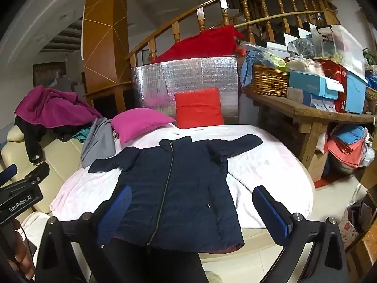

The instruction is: Fold large clothes

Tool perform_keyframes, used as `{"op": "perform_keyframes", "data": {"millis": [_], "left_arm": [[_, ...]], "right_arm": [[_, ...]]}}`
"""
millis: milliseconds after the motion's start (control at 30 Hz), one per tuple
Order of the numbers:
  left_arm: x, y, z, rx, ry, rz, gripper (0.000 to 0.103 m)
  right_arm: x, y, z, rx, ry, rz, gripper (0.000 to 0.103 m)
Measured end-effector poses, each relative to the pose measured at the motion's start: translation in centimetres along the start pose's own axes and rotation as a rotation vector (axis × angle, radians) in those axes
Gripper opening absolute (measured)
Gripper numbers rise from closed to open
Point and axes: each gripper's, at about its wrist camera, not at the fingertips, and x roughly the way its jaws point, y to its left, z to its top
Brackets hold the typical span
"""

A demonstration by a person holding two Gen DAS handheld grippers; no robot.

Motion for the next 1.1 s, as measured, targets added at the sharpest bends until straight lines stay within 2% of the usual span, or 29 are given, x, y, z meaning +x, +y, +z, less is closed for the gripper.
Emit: {"op": "perform_keyframes", "data": {"millis": [267, 1100], "left_arm": [[-0.5, -2.1, -0.5, 0.018, 0.002, 0.049, 0.103], [-0.6, -0.6, -0.5, 0.004, 0.002, 0.049, 0.103]], "right_arm": [[0.4, -0.5, 0.1, 0.013, 0.015, -0.001, 0.103], [0.9, 0.9, -0.1, -0.01, 0.037, 0.009, 0.103]]}}
